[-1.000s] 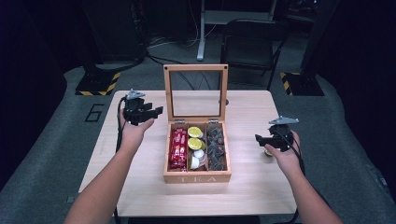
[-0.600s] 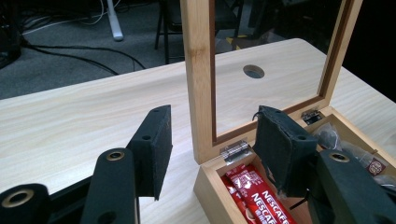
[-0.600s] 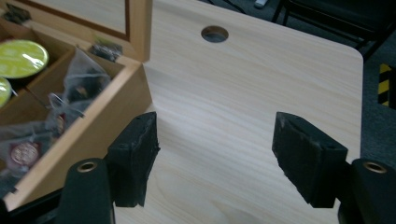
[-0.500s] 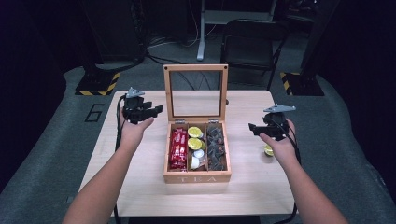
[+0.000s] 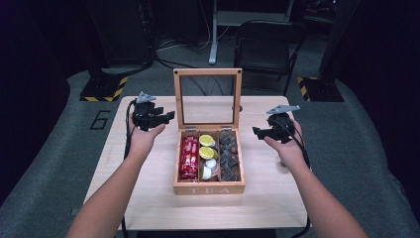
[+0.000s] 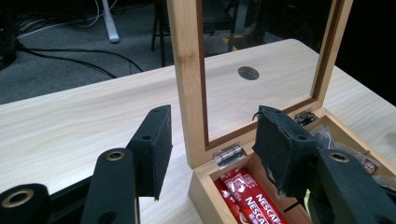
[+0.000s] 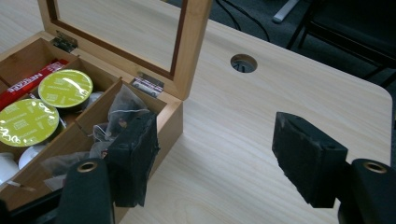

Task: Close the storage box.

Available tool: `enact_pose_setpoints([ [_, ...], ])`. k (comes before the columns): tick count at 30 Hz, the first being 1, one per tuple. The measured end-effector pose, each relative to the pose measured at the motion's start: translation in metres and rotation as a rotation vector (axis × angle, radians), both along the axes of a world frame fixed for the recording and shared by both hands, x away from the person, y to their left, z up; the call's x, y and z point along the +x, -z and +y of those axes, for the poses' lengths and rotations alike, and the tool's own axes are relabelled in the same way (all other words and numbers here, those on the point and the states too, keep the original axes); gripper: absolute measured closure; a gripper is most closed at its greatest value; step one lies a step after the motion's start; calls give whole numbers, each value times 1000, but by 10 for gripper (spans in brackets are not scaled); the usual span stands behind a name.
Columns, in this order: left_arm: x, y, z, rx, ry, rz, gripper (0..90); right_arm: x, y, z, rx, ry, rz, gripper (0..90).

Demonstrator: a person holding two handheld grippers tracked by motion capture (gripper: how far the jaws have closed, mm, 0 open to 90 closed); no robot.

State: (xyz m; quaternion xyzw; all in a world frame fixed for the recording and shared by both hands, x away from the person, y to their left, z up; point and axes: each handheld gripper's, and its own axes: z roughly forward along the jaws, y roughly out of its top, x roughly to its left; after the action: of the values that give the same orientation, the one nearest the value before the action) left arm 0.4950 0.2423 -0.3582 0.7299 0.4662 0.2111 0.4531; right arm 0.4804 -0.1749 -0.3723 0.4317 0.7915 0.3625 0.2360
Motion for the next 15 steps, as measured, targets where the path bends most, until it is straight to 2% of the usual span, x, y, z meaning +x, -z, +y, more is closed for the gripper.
enact_pose_setpoints([
  [5, 1, 1, -3, 3, 4, 0, 462, 4, -3, 8, -12, -28, -7, 306],
  [15, 2, 2, -5, 4, 8, 0, 462, 19, -4, 18, 34, -25, 6, 306],
])
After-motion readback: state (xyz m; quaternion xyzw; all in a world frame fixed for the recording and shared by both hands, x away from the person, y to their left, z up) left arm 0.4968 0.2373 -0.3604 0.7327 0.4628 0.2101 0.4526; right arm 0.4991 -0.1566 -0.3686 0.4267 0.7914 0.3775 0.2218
